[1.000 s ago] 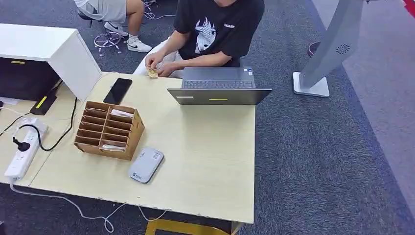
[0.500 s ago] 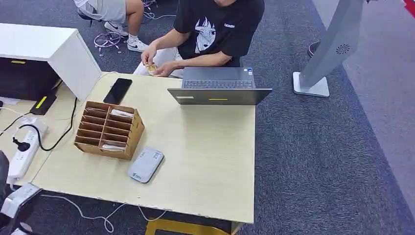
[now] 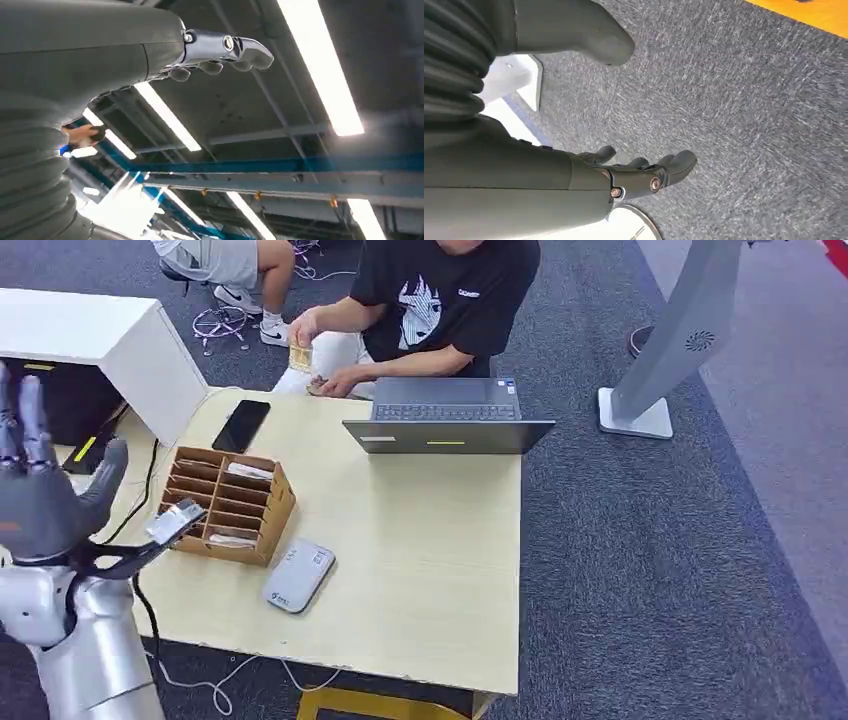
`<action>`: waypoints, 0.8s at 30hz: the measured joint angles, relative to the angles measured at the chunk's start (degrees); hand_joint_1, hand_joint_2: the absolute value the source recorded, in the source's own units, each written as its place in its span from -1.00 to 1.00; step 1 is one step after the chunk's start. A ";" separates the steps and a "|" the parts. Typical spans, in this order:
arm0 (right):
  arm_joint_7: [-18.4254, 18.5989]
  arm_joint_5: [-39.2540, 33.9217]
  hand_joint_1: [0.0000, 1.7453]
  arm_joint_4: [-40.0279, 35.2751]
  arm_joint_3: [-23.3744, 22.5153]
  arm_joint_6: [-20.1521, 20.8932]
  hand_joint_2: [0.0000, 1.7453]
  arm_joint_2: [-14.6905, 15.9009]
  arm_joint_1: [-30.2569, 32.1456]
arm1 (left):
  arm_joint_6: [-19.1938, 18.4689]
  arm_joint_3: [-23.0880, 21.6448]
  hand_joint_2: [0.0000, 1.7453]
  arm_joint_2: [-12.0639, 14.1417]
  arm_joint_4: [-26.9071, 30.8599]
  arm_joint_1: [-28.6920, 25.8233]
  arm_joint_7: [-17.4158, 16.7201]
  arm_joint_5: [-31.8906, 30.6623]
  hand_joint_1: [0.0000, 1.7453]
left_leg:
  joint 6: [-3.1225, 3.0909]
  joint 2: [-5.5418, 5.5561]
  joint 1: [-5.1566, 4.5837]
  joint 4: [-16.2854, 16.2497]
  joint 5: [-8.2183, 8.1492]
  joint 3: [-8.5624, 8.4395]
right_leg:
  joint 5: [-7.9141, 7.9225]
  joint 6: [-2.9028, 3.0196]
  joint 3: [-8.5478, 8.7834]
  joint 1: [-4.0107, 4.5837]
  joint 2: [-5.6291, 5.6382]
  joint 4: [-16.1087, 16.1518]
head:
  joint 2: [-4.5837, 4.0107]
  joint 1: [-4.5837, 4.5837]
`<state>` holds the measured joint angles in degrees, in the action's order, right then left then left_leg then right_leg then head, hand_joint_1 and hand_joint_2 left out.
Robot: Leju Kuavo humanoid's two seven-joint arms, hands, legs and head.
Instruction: Pass the card to the sensor for recognition and then transmit it.
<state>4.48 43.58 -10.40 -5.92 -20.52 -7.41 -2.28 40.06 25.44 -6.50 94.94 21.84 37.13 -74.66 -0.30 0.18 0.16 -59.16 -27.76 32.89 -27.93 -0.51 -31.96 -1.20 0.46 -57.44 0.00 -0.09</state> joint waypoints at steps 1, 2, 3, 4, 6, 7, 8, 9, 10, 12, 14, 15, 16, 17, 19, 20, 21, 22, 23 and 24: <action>-0.02 0.24 -1.00 -0.02 -0.04 0.04 1.00 0.02 -0.11 | 0.00 0.00 1.00 0.99 -2.47 1.92 -2.60 -1.55 -1.00 | 0.00 -0.07 0.00 0.00 0.00 -0.01 | 0.01 0.01 -0.02 0.00 0.07 -0.02 | 0.00 -0.02; 0.00 0.25 -1.00 -0.04 -0.09 0.20 1.00 0.02 -0.20 | 0.00 -0.06 1.00 2.01 -4.76 3.61 -5.37 -2.90 -1.00 | 0.01 -0.10 0.00 0.00 0.00 -0.01 | 0.02 0.03 -0.04 0.01 0.10 -0.02 | 0.00 0.00; 0.00 0.27 -1.00 -0.07 -0.20 0.35 1.00 0.02 -0.27 | 0.00 -0.24 1.00 3.49 -6.82 5.02 -8.08 -4.20 -1.00 | 0.03 -0.12 0.01 0.00 0.02 -0.01 | 0.05 0.07 -0.05 0.01 0.12 -0.03 | 0.00 0.00; 0.02 0.27 -1.00 -0.07 -0.42 0.57 1.00 0.04 -0.32 | 0.00 -0.68 1.00 5.00 -8.83 6.41 -11.09 -5.50 -1.00 | 0.04 -0.13 0.01 0.00 0.02 -0.02 | 0.05 0.07 -0.08 0.02 0.13 -0.03 | 0.00 -0.02; 0.06 0.27 -1.00 -0.07 -0.87 0.77 1.00 0.07 -0.39 | 0.00 -2.45 1.00 8.12 -13.12 8.55 -16.48 -7.64 -1.00 | 0.05 -0.13 0.02 0.01 0.04 -0.01 | 0.05 0.08 -0.09 0.03 0.12 -0.05 | 0.00 0.00; 0.06 0.27 -1.00 -0.07 -0.98 0.81 1.00 0.07 -0.43 | 0.00 -3.28 1.00 9.65 -14.64 9.24 -18.49 -8.49 -1.00 | 0.06 -0.13 0.03 0.01 0.04 -0.01 | 0.05 0.08 -0.10 0.03 0.13 -0.05 | 0.00 -0.02; 0.06 0.31 -1.00 -0.09 -1.14 0.92 1.00 0.07 -0.49 | 0.00 -4.40 1.00 11.05 -16.48 9.95 -20.83 -9.48 -1.00 | 0.06 -0.14 0.03 0.01 0.04 0.00 | 0.05 0.08 -0.10 0.04 0.14 -0.05 | 0.00 0.00; 0.04 0.31 -1.00 -0.09 -1.31 0.92 1.00 0.07 -0.55 | 0.00 -5.39 1.00 12.01 -17.93 10.41 -22.56 -9.90 -1.00 | 0.06 -0.15 0.04 0.01 0.04 0.01 | 0.05 0.08 -0.12 0.04 0.16 -0.05 | 0.00 -0.02; 0.02 0.35 -1.00 -0.13 -1.44 0.92 1.00 0.07 -0.59 | 0.00 -6.36 1.00 13.08 -19.28 10.95 -24.15 -10.22 -1.00 | 0.06 -0.17 0.04 0.01 0.04 0.01 | 0.04 0.08 -0.13 0.04 0.17 -0.05 | 0.00 -0.02; -0.11 0.42 -1.00 -0.17 -1.53 0.90 1.00 0.07 -0.73 | 0.00 -8.27 1.00 14.92 -21.88 11.71 -26.47 -10.57 -1.00 | 0.06 -0.18 0.04 0.01 0.04 0.03 | 0.04 0.08 -0.13 0.04 0.17 -0.05 | 0.00 0.00; -0.26 0.40 -1.00 -0.24 -1.68 0.90 1.00 0.07 -0.79 | 0.00 -9.97 1.00 16.12 -23.91 12.03 -27.56 -10.52 -1.00 | 0.06 -0.18 0.03 0.01 0.04 0.04 | 0.04 0.08 -0.13 0.03 0.17 -0.05 | 0.00 0.00; -0.29 0.40 -1.00 -0.26 -1.79 0.90 1.00 0.07 -0.80 | 0.02 -10.65 1.00 16.57 -24.43 12.08 -27.75 -10.43 -1.00 | 0.06 -0.18 0.03 0.01 0.03 0.05 | 0.04 0.08 -0.13 0.03 0.17 -0.05 | 0.00 0.00; -0.29 0.40 -1.00 -0.28 -1.86 0.90 1.00 0.07 -0.80 | 0.02 -11.23 1.00 16.86 -24.80 12.10 -27.88 -10.35 -1.00 | 0.06 -0.18 0.02 0.01 0.03 0.05 | 0.04 0.08 -0.13 0.02 0.17 -0.05 | 0.00 0.00; -0.29 0.40 -1.00 -0.33 -1.94 0.90 1.00 0.07 -0.82 | 0.02 -11.76 1.00 17.19 -25.15 12.11 -28.08 -10.17 -1.00 | 0.06 -0.18 0.02 0.01 0.03 0.05 | 0.04 0.07 -0.13 0.02 0.17 -0.05 | 0.00 0.00; -0.29 0.40 -1.00 -0.42 -2.03 0.90 1.00 0.07 -0.83 | 0.02 -12.26 1.00 17.54 -25.76 12.17 -28.12 -10.15 -1.00 | 0.06 -0.19 0.01 0.00 0.03 0.05 | 0.05 0.07 -0.13 0.02 0.17 -0.05 | 0.00 0.00; -0.29 0.40 -1.00 -0.44 -2.08 0.90 1.00 0.07 -0.83 | 0.02 -12.53 1.00 17.67 -26.00 12.19 -28.17 -10.13 -1.00 | 0.06 -0.19 0.01 0.00 0.03 0.05 | 0.05 0.07 -0.13 0.02 0.17 -0.05 | 0.00 0.00; -0.29 0.40 -1.00 -0.44 -2.16 0.90 1.00 0.07 -0.84 | 0.02 -12.74 1.00 17.84 -26.18 12.21 -28.17 -10.13 -1.00 | 0.05 -0.18 0.01 0.00 0.03 0.05 | 0.05 0.07 -0.13 0.02 0.17 -0.05 | 0.00 0.00; -0.29 0.40 -1.00 -0.44 -2.25 0.90 1.00 0.07 -0.85 | 0.02 -12.96 1.00 17.95 -26.35 12.22 -28.17 -10.13 -1.00 | 0.06 -0.18 0.01 0.00 0.03 0.05 | 0.05 0.07 -0.13 0.02 0.16 -0.05 | 0.00 0.00; -0.29 0.40 -1.00 -0.44 -2.30 0.90 1.00 0.07 -0.87 | 0.02 -13.01 1.00 18.08 -26.53 12.25 -28.17 -10.11 -1.00 | 0.06 -0.18 0.01 0.00 0.03 0.05 | 0.05 0.07 -0.14 0.02 0.17 -0.05 | 0.00 0.00; -0.29 0.40 -1.00 -0.46 -2.32 0.90 1.00 0.07 -0.87 | 0.02 -13.03 1.00 18.15 -26.68 12.28 -28.17 -10.06 -1.00 | 0.06 -0.19 0.01 0.00 0.03 0.05 | 0.05 0.07 -0.14 0.02 0.16 -0.05 | 0.00 0.00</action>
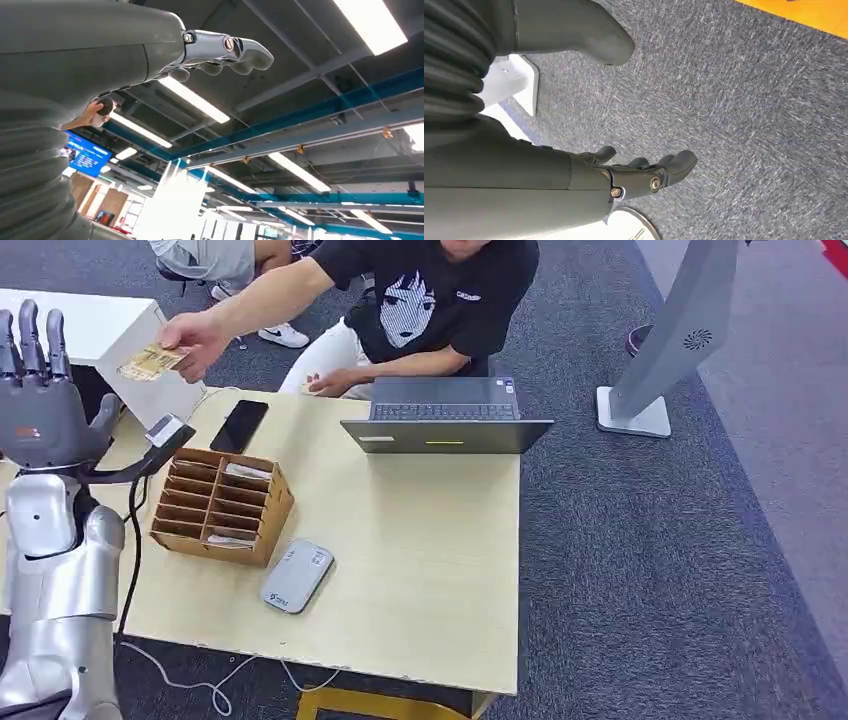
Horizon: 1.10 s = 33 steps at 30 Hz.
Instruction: Pass the card to the sensor for recognition and then transmit it.
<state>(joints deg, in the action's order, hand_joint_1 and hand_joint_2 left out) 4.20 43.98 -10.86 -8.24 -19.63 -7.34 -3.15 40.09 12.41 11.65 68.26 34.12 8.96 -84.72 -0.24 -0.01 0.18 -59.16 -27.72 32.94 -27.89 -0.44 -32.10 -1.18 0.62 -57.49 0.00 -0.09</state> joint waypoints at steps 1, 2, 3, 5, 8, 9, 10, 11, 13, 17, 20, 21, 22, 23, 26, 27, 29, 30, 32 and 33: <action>-0.02 0.00 -1.00 0.00 -0.02 0.00 1.00 0.00 0.00 | 0.02 -0.04 1.00 0.02 -0.09 0.00 0.00 0.15 -1.00 | 0.00 0.00 0.00 0.00 0.00 0.00 | 0.00 0.00 -0.01 0.00 0.00 0.00 | 0.00 -0.02; -0.02 0.02 -1.00 0.00 -0.02 -0.02 1.00 0.00 0.00 | 0.02 -0.13 1.00 0.02 -0.15 0.00 0.00 0.44 -1.00 | 0.00 0.00 0.00 0.00 0.00 0.00 | 0.00 0.00 -0.01 0.00 0.01 0.00 | 0.00 0.00; -0.04 0.07 -1.00 0.00 -0.04 -0.04 1.00 0.00 -0.01 | 0.02 -0.24 1.00 0.02 -0.15 0.00 0.07 0.55 -1.00 | 0.00 0.00 0.01 0.00 0.00 0.00 | 0.00 0.00 -0.02 0.01 0.00 0.00 | 0.00 -0.02; -0.07 0.09 -1.00 0.00 -0.09 -0.04 1.00 0.00 -0.05 | 0.02 -0.59 1.00 0.00 -0.15 0.04 0.17 0.55 -1.00 | 0.00 0.00 0.01 0.00 0.00 0.00 | 0.00 0.00 -0.02 0.01 0.00 0.00 | 0.00 -0.02; -0.04 0.42 -1.00 0.00 -0.22 0.00 1.00 0.00 -0.10 | 0.02 -1.49 1.00 0.02 -0.15 0.38 0.17 0.11 -1.00 | 0.00 0.00 0.01 0.00 0.00 0.01 | 0.00 0.00 -0.02 0.01 0.00 0.00 | 0.00 0.00; -0.04 0.46 -1.00 0.00 -0.26 0.02 1.00 0.00 -0.15 | 0.02 -1.68 1.00 0.02 -0.15 0.48 0.15 0.07 -1.00 | 0.00 0.00 0.01 0.00 0.00 0.01 | 0.00 0.00 -0.02 0.01 0.00 0.00 | 0.00 0.00; -0.04 0.66 -1.00 0.00 -0.31 0.02 1.00 0.00 -0.17 | 0.02 -1.84 1.00 0.02 -0.15 0.60 0.15 0.02 -1.00 | 0.00 0.00 0.01 0.00 0.00 0.01 | 0.00 0.00 -0.02 0.01 0.00 0.00 | 0.00 -0.02; -0.04 0.83 -1.00 0.00 -0.37 0.02 1.00 0.00 -0.18 | 0.02 -1.97 1.00 0.02 -0.15 0.72 0.15 0.02 -1.00 | 0.00 0.00 0.01 0.00 0.00 0.01 | 0.00 0.00 -0.02 0.01 0.00 0.00 | 0.00 0.00; -0.04 0.90 -1.00 0.00 -0.46 0.02 1.00 0.00 -0.21 | 0.02 -2.27 1.00 0.07 -0.15 0.96 0.15 0.11 1.00 | 0.00 0.01 0.01 0.00 0.00 0.02 | 0.00 0.00 -0.01 0.01 0.00 0.00 | 0.00 0.00; -0.04 0.94 -1.00 0.00 -0.52 0.00 1.00 0.00 -0.29 | 0.02 -2.75 1.00 0.31 -0.15 1.01 0.85 1.11 1.00 | 0.00 0.01 0.01 0.00 0.00 0.02 | 0.00 0.00 -0.01 0.01 0.00 0.00 | 0.00 0.00; -0.04 0.96 -1.00 0.00 -0.55 -0.02 1.00 0.00 -0.31 | 0.02 -2.75 1.00 0.31 -0.15 1.00 1.72 1.77 1.00 | 0.00 0.01 0.01 0.00 0.00 0.03 | 0.00 0.00 -0.01 0.01 0.00 0.00 | 0.00 0.00; -0.04 0.96 -1.00 0.00 -0.59 -0.02 1.00 0.00 -0.32 | 0.02 -2.75 1.00 0.31 -0.15 1.00 2.03 1.97 1.00 | 0.00 0.01 0.01 0.00 0.00 0.03 | 0.00 0.00 -0.02 0.01 0.00 0.00 | 0.00 0.00; -0.06 0.98 -1.00 0.00 -0.63 -0.04 1.00 0.00 -0.31 | 0.04 -2.75 1.00 0.29 -0.15 1.00 2.31 2.08 1.00 | 0.00 0.00 0.01 0.00 0.00 0.03 | 0.00 0.00 -0.02 0.01 0.00 0.00 | 0.00 0.00; -0.07 0.98 -1.00 0.00 -0.68 -0.04 1.00 0.00 -0.31 | 0.02 -2.75 1.00 0.29 -0.15 1.00 2.54 2.08 1.00 | 0.00 0.00 0.01 0.00 0.00 0.03 | 0.00 0.00 -0.02 0.01 0.00 0.00 | 0.00 0.00; -0.13 1.03 -1.00 0.00 -0.87 -0.04 1.00 0.00 -0.32 | 0.04 -2.75 1.00 0.29 -0.15 1.00 2.97 2.08 1.00 | 0.00 0.00 0.01 0.00 0.00 0.03 | 0.00 0.00 -0.02 0.01 0.00 0.00 | 0.00 0.00; -0.13 1.03 -1.00 0.00 -0.92 -0.04 1.00 0.00 -0.32 | 0.04 -2.75 1.00 0.29 -0.15 1.00 2.99 2.08 1.00 | 0.00 0.00 0.01 0.00 0.00 0.03 | 0.00 0.00 -0.02 0.01 0.00 0.00 | 0.00 0.00; -0.13 1.03 -1.00 0.00 -0.94 -0.04 1.00 0.00 -0.32 | 0.04 -2.75 1.00 0.29 -0.15 1.00 3.02 2.08 1.00 | 0.00 0.00 0.01 0.00 0.00 0.04 | 0.00 0.00 -0.02 0.01 0.00 0.00 | 0.00 0.00; -0.13 1.03 -1.00 0.00 -0.96 -0.04 1.00 0.00 -0.32 | 0.04 -2.75 1.00 0.29 -0.15 1.00 3.04 2.08 1.00 | 0.00 0.01 0.01 0.00 0.00 0.04 | 0.00 0.00 -0.02 0.01 0.00 0.00 | 0.00 0.00; -0.13 1.03 -1.00 0.00 -0.98 -0.04 1.00 0.00 -0.34 | 0.04 -2.75 1.00 0.29 -0.13 1.01 3.04 2.08 1.00 | 0.00 0.01 0.01 0.00 0.00 0.04 | 0.00 0.00 -0.02 0.01 0.00 0.00 | 0.00 0.00; -0.15 1.03 -1.00 0.00 -0.98 -0.04 1.00 0.00 -0.34 | 0.04 -2.75 1.00 0.29 -0.13 1.02 3.04 2.08 1.00 | 0.00 0.01 0.01 0.00 0.00 0.04 | 0.00 0.00 -0.02 0.01 0.00 0.00 | 0.00 0.00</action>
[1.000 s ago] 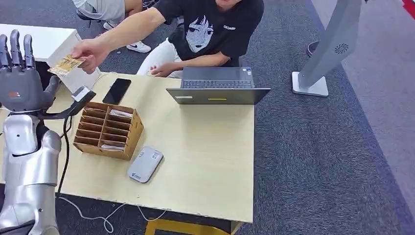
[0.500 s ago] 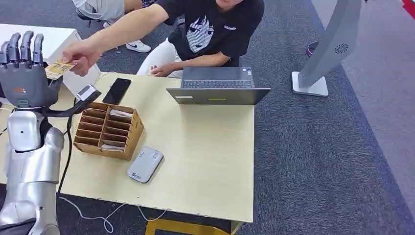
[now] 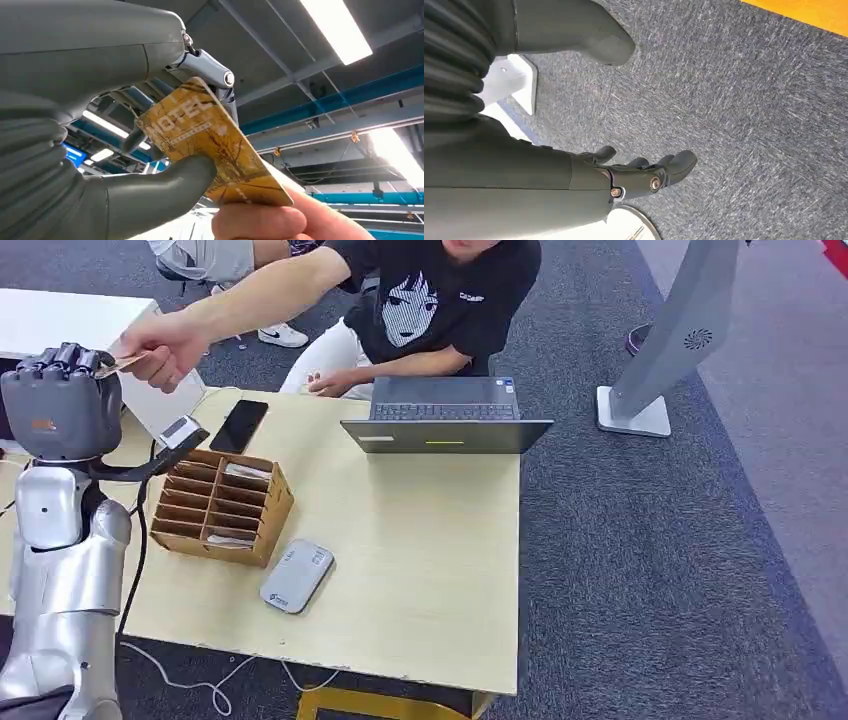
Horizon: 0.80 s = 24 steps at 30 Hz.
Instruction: Pass the card to the sensor for recognition and then transmit it.
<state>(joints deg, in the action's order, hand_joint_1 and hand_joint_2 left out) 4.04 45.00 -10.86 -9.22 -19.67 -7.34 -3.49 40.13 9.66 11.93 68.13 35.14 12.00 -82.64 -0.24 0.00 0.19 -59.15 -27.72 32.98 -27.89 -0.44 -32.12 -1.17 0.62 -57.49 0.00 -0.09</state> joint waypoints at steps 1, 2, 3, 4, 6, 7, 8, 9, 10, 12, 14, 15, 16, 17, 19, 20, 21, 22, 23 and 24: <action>0.00 0.00 -1.00 0.00 0.00 0.00 1.00 0.00 0.01 | 0.00 0.00 1.00 0.00 0.00 0.00 0.00 0.00 1.00 | 0.00 0.00 0.00 0.00 0.00 0.00 | 0.00 0.00 0.00 0.00 0.00 0.00 | 0.00 0.00; 0.00 0.00 -1.00 0.00 0.00 0.00 1.00 0.00 0.01 | 0.00 0.00 1.00 0.00 0.00 0.00 0.00 0.00 1.00 | 0.00 0.00 0.00 0.00 0.00 0.00 | 0.00 0.00 0.00 0.00 0.00 0.00 | 0.00 0.00; 0.00 0.00 -1.00 0.00 -0.02 0.00 1.00 0.00 0.01 | 0.00 0.00 1.00 0.00 0.00 0.00 0.00 0.00 1.00 | 0.00 -0.01 0.00 0.00 0.00 -0.01 | 0.00 0.00 0.00 0.00 0.00 0.00 | 0.00 0.00; 0.00 0.00 -1.00 0.00 -0.02 0.00 1.00 0.00 0.00 | 0.00 0.00 1.00 0.00 0.00 0.00 0.00 0.02 1.00 | 0.00 0.00 0.00 0.00 0.00 0.00 | 0.00 0.00 0.00 0.00 0.00 0.00 | 0.00 0.00; 0.00 0.00 -1.00 0.00 -0.02 0.00 1.00 0.00 -0.01 | 0.00 0.00 1.00 0.00 0.00 0.00 0.00 0.00 1.00 | 0.00 0.00 0.00 0.00 0.00 0.00 | 0.00 0.00 0.00 0.00 0.00 0.00 | 0.00 0.00; 0.00 0.00 -1.00 0.00 -0.02 0.00 1.00 0.00 0.00 | 0.00 0.00 1.00 0.00 0.00 0.00 0.00 0.00 1.00 | 0.00 0.00 0.00 0.00 0.00 0.00 | 0.00 0.00 0.00 0.00 -0.01 0.00 | 0.00 0.00; 0.00 0.00 -1.00 0.00 -0.02 0.00 1.00 0.00 0.00 | 0.00 0.00 1.00 0.00 0.00 0.00 0.00 0.00 1.00 | 0.00 0.00 0.00 0.00 0.00 0.00 | 0.00 0.00 0.00 0.00 0.00 0.00 | 0.00 0.00; 0.02 0.00 -1.00 0.00 -0.02 0.00 1.00 0.00 0.00 | 0.00 0.00 1.00 0.00 0.00 0.00 0.00 0.00 1.00 | 0.00 0.00 0.00 0.00 0.00 0.00 | 0.00 0.00 0.00 0.00 0.00 0.00 | 0.00 0.00; 0.00 0.00 -1.00 0.00 -0.02 0.00 1.00 0.00 -0.01 | 0.00 0.00 1.00 0.00 0.00 0.00 0.00 0.00 1.00 | 0.00 0.00 0.00 0.00 0.00 0.00 | 0.00 0.00 0.00 0.00 0.00 0.00 | 0.00 0.00; 0.00 0.00 -1.00 0.00 -0.04 0.00 1.00 0.00 -0.01 | 0.00 0.00 1.00 0.00 0.00 0.00 0.04 0.11 1.00 | 0.00 0.00 0.00 0.00 0.00 0.00 | 0.00 0.00 0.00 0.00 0.00 0.00 | 0.00 0.00; 0.00 -0.02 -1.00 0.00 -0.07 0.00 1.00 0.00 -0.01 | 0.00 0.00 1.00 0.00 0.00 0.00 0.19 0.39 1.00 | 0.00 0.00 0.00 0.00 0.00 0.00 | 0.00 0.00 0.00 0.00 -0.01 0.00 | 0.00 0.00; 0.00 -0.02 -1.00 0.00 -0.09 0.00 1.00 0.00 0.00 | 0.00 0.00 1.00 0.00 0.00 0.00 0.52 0.61 1.00 | 0.00 0.00 0.00 0.00 0.00 0.00 | 0.00 0.00 0.00 0.00 -0.01 0.00 | 0.00 0.00; 0.00 -0.02 -1.00 0.00 -0.11 0.00 1.00 0.00 -0.01 | 0.00 0.00 1.00 0.00 0.00 0.00 0.66 0.70 1.00 | 0.00 0.00 0.00 0.00 0.00 0.00 | 0.00 0.00 0.00 0.00 -0.01 0.00 | 0.00 0.00; 0.00 -0.02 -1.00 0.00 -0.11 0.00 1.00 0.00 -0.01 | 0.00 0.00 1.00 0.00 0.00 0.00 0.66 0.70 1.00 | 0.00 0.00 0.00 0.00 0.00 0.00 | 0.00 0.00 0.00 0.00 -0.01 0.00 | 0.00 0.00; 0.00 -0.02 -1.00 0.00 -0.11 0.00 1.00 0.00 -0.01 | 0.00 0.00 1.00 0.00 0.00 0.00 0.66 0.70 1.00 | 0.00 0.00 0.00 0.00 0.00 0.00 | 0.00 0.00 0.00 0.00 -0.01 0.00 | 0.00 0.00; 0.00 -0.02 -1.00 0.00 -0.11 0.00 1.00 0.00 -0.01 | 0.00 0.00 1.00 0.00 0.00 0.00 0.66 0.70 1.00 | 0.00 0.00 0.00 0.00 0.00 0.00 | 0.00 0.00 0.00 0.00 -0.01 0.00 | 0.00 0.00; 0.00 -0.02 -1.00 0.00 -0.17 -0.02 1.00 0.00 -0.01 | 0.00 0.00 1.00 0.00 0.00 0.00 1.12 1.03 1.00 | 0.00 0.00 0.00 0.00 0.00 0.00 | 0.00 0.00 0.00 0.00 0.00 0.00 | 0.00 0.00; 0.00 0.00 -1.00 0.00 -0.46 -0.11 1.00 0.00 -0.04 | 0.00 0.00 1.00 -0.42 0.02 -0.01 2.95 1.40 1.00 | 0.00 0.00 0.00 0.00 0.00 -0.01 | 0.00 0.00 0.00 0.00 0.00 0.00 | 0.00 0.00; 0.00 0.02 -1.00 0.00 -0.70 -0.11 1.00 0.00 -0.07 | 0.00 -0.39 1.00 -1.70 0.61 -0.11 4.69 1.66 1.00 | 0.00 0.01 -0.01 -0.02 0.00 -0.01 | 0.00 0.00 -0.01 -0.01 -0.01 0.00 | 0.00 0.00; 0.00 0.07 -1.00 0.00 -0.85 -0.15 1.00 0.00 -0.09 | 0.00 -1.24 1.00 -2.40 0.89 -0.30 5.83 2.36 1.00 | 0.00 0.02 -0.02 -0.02 0.00 -0.02 | 0.00 0.00 -0.01 -0.02 -0.01 0.01 | 0.00 0.00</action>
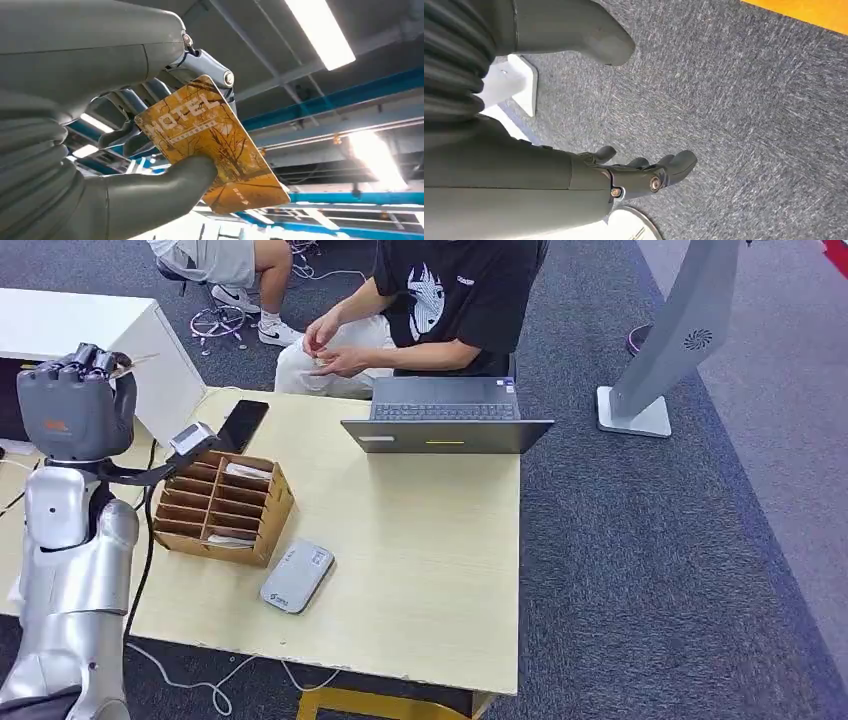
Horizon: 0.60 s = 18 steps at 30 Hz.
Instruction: Pass the card to the sensor for recognition and then transmit it.
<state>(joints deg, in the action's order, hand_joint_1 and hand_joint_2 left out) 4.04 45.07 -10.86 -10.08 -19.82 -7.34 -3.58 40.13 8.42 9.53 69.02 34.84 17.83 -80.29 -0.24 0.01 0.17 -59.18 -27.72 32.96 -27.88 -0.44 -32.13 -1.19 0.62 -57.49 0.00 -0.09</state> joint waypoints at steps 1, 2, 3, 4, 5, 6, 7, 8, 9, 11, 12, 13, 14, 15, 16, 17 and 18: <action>0.02 0.02 -1.00 0.00 -0.11 -0.04 1.00 0.00 -0.01 | 0.00 -1.08 1.00 -0.51 0.45 -0.40 0.12 0.27 1.00 | 0.00 0.01 -0.01 0.00 0.00 0.00 | 0.00 0.00 0.01 -0.02 -0.01 0.00 | 0.00 0.00; 0.02 0.02 -1.00 0.00 -0.11 -0.04 1.00 0.00 -0.01 | 0.00 -1.08 1.00 -0.51 0.45 -0.40 0.12 0.27 1.00 | 0.00 0.01 -0.01 0.00 0.00 0.00 | 0.00 0.00 0.01 -0.02 -0.01 0.00 | 0.00 0.00; 0.02 0.02 -1.00 0.00 -0.11 -0.04 1.00 0.00 -0.01 | 0.00 -1.08 1.00 -0.51 0.45 -0.40 0.12 0.27 1.00 | 0.00 0.01 -0.01 0.00 0.00 0.00 | 0.00 0.00 0.01 -0.02 -0.01 0.00 | 0.00 0.00; 0.02 0.02 -1.00 0.00 -0.11 -0.04 1.00 0.00 -0.01 | 0.00 -1.39 1.00 -0.61 0.58 -0.44 0.12 0.27 1.00 | 0.00 0.01 -0.02 0.00 0.00 0.00 | 0.00 0.00 0.01 -0.02 -0.01 0.00 | 0.00 0.00; 0.02 0.02 -1.00 0.00 -0.15 -0.07 1.00 -0.02 -0.01 | 0.00 -2.92 1.00 -0.97 1.22 -1.02 -0.28 0.29 1.00 | 0.00 0.03 -0.03 0.00 0.00 0.01 | 0.00 0.00 0.02 -0.04 -0.02 0.00 | 0.00 -0.02; 0.07 0.02 -1.00 0.00 -0.29 -0.13 1.00 -0.02 -0.01 | 0.00 -5.11 1.00 -1.34 2.21 -1.86 -1.31 0.60 1.00 | 0.00 0.05 -0.03 0.00 0.00 0.02 | 0.00 0.00 0.02 -0.04 -0.04 0.00 | 0.00 -0.02; 0.17 0.02 -1.00 0.00 -0.88 -0.26 1.00 -0.07 0.00 | 0.02 -12.56 1.00 -2.43 6.17 -4.27 -3.12 3.40 1.00 | -0.02 -0.02 -0.05 0.00 -0.02 0.05 | 0.01 -0.02 0.00 -0.06 0.04 0.00 | 0.00 -0.02; 0.20 0.02 -1.00 0.00 -1.16 -0.44 1.00 -0.09 0.11 | 0.04 -15.48 1.00 -2.52 8.25 -4.93 -3.36 5.10 1.00 | -0.02 -0.01 -0.05 0.00 -0.03 0.05 | 0.01 -0.02 -0.02 -0.06 0.03 0.00 | 0.00 -0.04; 0.20 0.00 -1.00 0.00 -1.36 -0.66 1.00 -0.09 0.13 | 0.04 -17.19 1.00 -2.54 9.60 -5.38 -3.54 6.57 1.00 | -0.02 -0.01 -0.05 0.00 -0.03 0.05 | 0.01 -0.02 -0.02 -0.06 0.01 0.01 | 0.00 0.00; 0.13 0.00 -1.00 0.00 -1.71 -0.87 1.00 -0.13 0.14 | 0.04 -20.84 1.00 -2.01 11.94 -6.30 -4.56 7.92 1.00 | -0.02 -0.01 -0.05 0.00 -0.03 0.05 | 0.00 -0.01 -0.03 -0.05 0.01 0.00 | 0.00 -0.02; 0.09 0.00 -1.00 0.00 -1.86 -0.90 1.00 -0.15 0.17 | 0.04 -22.39 1.00 -1.62 12.95 -6.73 -5.18 7.90 1.00 | -0.02 0.00 -0.04 0.01 -0.03 0.05 | 0.00 -0.01 -0.03 -0.05 0.01 0.00 | 0.00 0.00; 0.04 0.00 -1.00 0.00 -2.08 -0.92 1.00 -0.15 0.19 | 0.04 -24.12 1.00 -1.12 13.73 -7.21 -5.79 7.87 1.00 | -0.02 0.00 -0.04 0.02 -0.03 0.05 | 0.00 -0.01 -0.03 -0.05 0.00 0.00 | 0.00 -0.02; 0.00 0.00 -1.00 0.00 -2.27 -0.94 1.00 -0.17 0.24 | 0.04 -25.65 1.00 -0.55 14.43 -7.78 -6.36 7.87 1.00 | -0.02 -0.01 -0.04 0.02 -0.03 0.04 | 0.00 -0.01 -0.03 -0.05 0.01 0.00 | 0.00 0.00; -0.02 0.00 -1.00 0.00 -2.45 -0.98 1.00 -0.20 0.31 | 0.00 -26.85 1.00 -0.11 15.06 -8.40 -6.82 8.07 1.00 | -0.02 -0.02 -0.03 0.03 -0.03 0.04 | 0.00 -0.01 -0.03 -0.04 0.02 0.00 | 0.00 -0.02; -0.09 0.00 -1.00 0.00 -2.58 -1.05 1.00 -0.20 0.41 | -0.07 -27.94 1.00 0.36 15.76 -9.05 -7.45 8.75 1.00 | -0.02 -0.02 -0.02 0.03 -0.03 0.04 | 0.00 -0.01 -0.05 -0.03 0.03 0.00 | 0.00 -0.02; -0.15 0.00 -1.00 0.00 -2.67 -1.09 1.00 -0.20 0.50 | -0.24 -28.73 1.00 0.78 16.33 -9.62 -7.91 9.45 1.00 | -0.01 -0.02 -0.01 0.03 -0.03 0.04 | 0.00 0.00 -0.05 -0.02 0.02 0.00 | 0.00 -0.02; -0.37 0.00 -1.00 0.00 -2.87 -1.20 1.00 -0.22 0.62 | -0.86 -29.47 1.00 1.31 16.99 -10.23 -8.35 10.59 1.00 | -0.01 -0.02 0.00 0.04 -0.02 0.04 | 0.00 0.00 -0.04 -0.01 0.02 -0.01 | 0.00 0.00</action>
<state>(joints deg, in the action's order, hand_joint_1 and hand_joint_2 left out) 3.67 45.07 -10.86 -12.94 -21.03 -7.56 -2.96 39.27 -21.05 10.84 86.01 24.61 9.48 -69.70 -0.26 -0.01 0.16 -59.14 -27.74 33.01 -27.89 -0.44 -32.17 -1.20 0.63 -57.49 0.00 -0.09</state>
